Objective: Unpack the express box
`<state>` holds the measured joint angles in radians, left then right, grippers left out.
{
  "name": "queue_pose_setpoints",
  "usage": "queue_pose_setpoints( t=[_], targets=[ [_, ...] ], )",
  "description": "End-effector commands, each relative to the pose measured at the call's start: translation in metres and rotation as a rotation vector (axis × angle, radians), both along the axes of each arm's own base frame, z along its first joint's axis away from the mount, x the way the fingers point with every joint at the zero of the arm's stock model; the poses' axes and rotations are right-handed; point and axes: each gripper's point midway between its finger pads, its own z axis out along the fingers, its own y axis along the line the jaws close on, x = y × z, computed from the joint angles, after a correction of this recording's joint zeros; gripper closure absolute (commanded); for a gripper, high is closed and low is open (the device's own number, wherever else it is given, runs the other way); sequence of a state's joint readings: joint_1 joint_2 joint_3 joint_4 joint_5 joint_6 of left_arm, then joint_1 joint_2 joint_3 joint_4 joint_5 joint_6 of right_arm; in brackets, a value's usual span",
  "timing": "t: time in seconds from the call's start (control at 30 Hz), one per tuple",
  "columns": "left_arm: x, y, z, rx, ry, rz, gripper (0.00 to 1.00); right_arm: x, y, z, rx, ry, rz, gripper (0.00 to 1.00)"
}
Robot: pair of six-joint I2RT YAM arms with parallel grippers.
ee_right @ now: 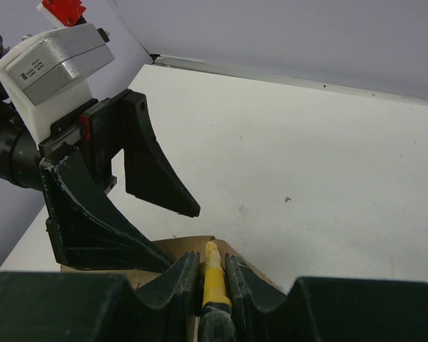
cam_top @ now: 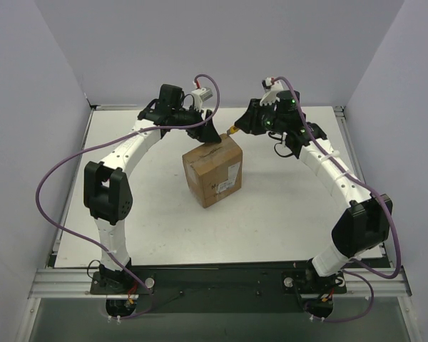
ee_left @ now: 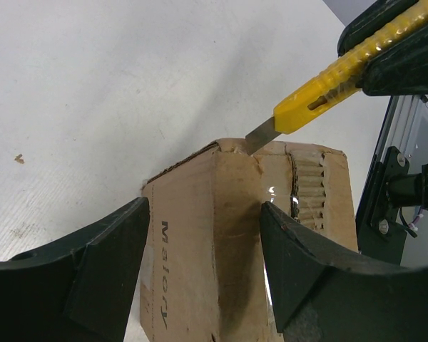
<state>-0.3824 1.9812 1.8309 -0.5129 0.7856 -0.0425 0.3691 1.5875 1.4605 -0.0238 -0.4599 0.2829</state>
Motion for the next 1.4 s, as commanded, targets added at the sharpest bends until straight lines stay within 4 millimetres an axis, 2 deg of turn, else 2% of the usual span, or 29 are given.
queue_pose_setpoints(
  t=[0.0,0.43,0.67,0.97,1.2,1.37],
  targets=[
    [0.004,0.002,0.004,-0.001,-0.029,0.008,0.28,-0.009,0.003,0.025,-0.002,-0.093,0.029,1.0],
    [0.005,0.003,-0.005,0.01,-0.013,0.012,0.32,-0.023,-0.004,0.019,-0.081,-0.102,0.036,1.0],
    [0.004,0.003,-0.007,0.007,-0.006,0.01,0.32,-0.013,0.0,0.04,-0.041,-0.179,0.026,1.0],
    [0.003,0.002,-0.008,0.005,0.0,0.006,0.33,0.005,0.005,0.046,-0.032,-0.214,0.013,1.0],
    [0.004,0.001,-0.009,0.001,0.004,0.006,0.32,0.01,0.008,0.031,-0.061,-0.179,0.032,1.0],
    [0.005,0.001,-0.009,0.003,0.004,0.009,0.33,0.004,0.008,0.028,-0.077,-0.168,0.05,1.0]
  ],
)
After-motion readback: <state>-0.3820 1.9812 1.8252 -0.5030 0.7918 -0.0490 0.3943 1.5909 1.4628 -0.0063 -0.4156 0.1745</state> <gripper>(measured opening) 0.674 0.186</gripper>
